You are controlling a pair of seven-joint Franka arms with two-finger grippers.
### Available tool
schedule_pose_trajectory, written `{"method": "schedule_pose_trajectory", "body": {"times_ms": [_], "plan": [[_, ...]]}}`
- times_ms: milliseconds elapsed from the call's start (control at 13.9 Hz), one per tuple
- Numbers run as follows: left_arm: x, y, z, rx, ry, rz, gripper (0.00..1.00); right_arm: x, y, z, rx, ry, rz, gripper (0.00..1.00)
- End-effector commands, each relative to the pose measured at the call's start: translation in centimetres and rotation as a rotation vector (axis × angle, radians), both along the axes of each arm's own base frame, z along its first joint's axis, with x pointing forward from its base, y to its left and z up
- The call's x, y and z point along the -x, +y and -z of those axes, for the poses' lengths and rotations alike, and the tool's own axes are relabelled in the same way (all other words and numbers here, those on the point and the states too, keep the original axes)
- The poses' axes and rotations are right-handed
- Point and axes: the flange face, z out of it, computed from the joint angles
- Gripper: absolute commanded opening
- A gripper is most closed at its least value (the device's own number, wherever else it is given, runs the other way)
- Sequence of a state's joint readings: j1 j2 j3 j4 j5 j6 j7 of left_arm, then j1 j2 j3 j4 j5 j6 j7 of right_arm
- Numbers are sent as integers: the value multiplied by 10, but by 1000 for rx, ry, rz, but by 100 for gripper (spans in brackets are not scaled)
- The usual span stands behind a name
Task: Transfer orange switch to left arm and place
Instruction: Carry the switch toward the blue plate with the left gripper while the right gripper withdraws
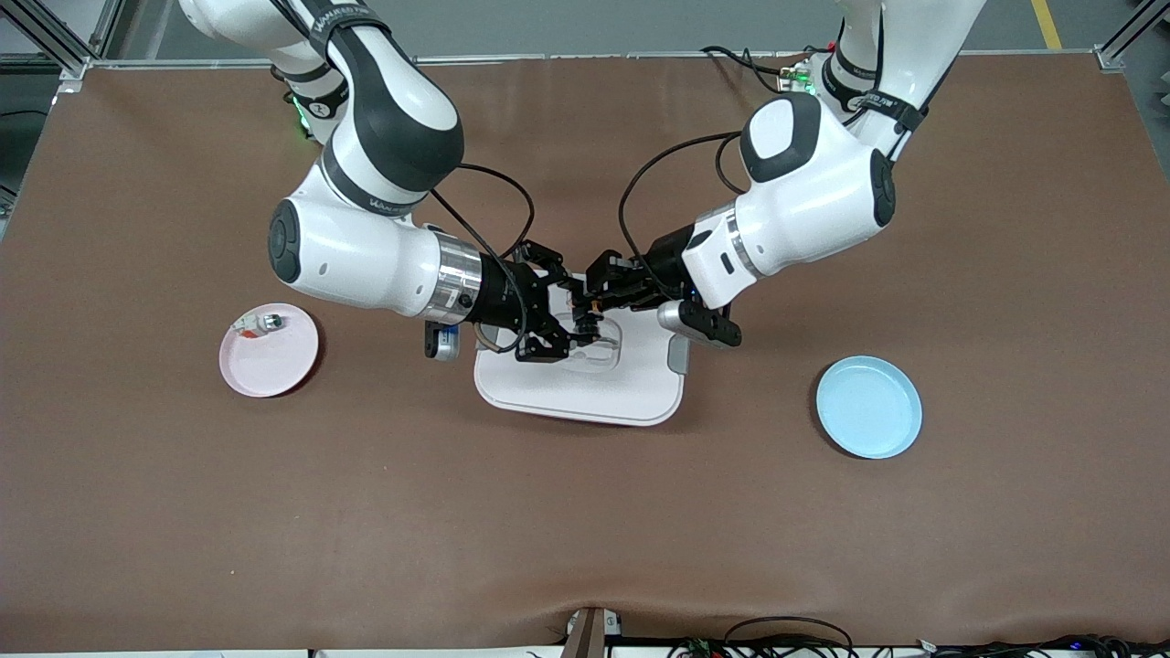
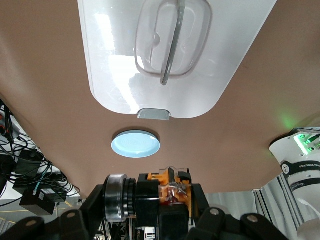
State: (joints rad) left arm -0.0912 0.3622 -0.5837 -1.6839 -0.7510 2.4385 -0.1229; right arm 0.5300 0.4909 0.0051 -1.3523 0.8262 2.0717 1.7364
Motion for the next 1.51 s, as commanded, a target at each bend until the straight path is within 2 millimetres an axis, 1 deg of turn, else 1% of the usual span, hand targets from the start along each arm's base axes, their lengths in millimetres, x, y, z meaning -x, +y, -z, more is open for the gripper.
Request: {"method": "schedule_pose_trajectory", "body": {"times_ms": [0,216,287,359,503,575,647,790,1006,1150,1222,1293,1365,1437], "plan": [[-7,6,-1,-34,-52,18,0,-3,1,-8,-16,17,7,100],[-9,9,-3,-73,-91,36,0,-7,-9,-10,-5,12,-15,100],[-12,13,-3,-99,-109,45,0,-7,-12,-10,8,-8,-59,100],[-17,22,-1,-130,-126,49,0,-7,-18,-11,31,-39,-113,100],[-22,34,1,-184,-157,61,0,-12,-42,-12,103,-90,-221,100],[-28,45,2,-214,-168,65,0,-13,-54,-12,137,-116,-299,100],[-29,50,4,-259,-184,91,0,-13,-70,-9,163,-136,-394,100],[-38,74,6,-355,-212,125,0,-19,-111,-10,187,-191,-570,100],[-44,104,15,-470,-234,254,0,-26,-180,-22,206,-270,-751,100],[-47,131,24,-495,-228,361,0,-28,-221,-20,212,-290,-867,100],[-50,144,27,-515,-246,416,0,-28,-244,-25,228,-313,-925,100],[-53,157,31,-545,-266,470,0,-28,-261,-31,247,-342,-980,100],[-56,171,34,-566,-279,525,0,-28,-280,-34,264,-361,-1033,100],[-60,187,38,-577,-294,570,0,-29,-302,-32,277,-365,-1091,100]]}}
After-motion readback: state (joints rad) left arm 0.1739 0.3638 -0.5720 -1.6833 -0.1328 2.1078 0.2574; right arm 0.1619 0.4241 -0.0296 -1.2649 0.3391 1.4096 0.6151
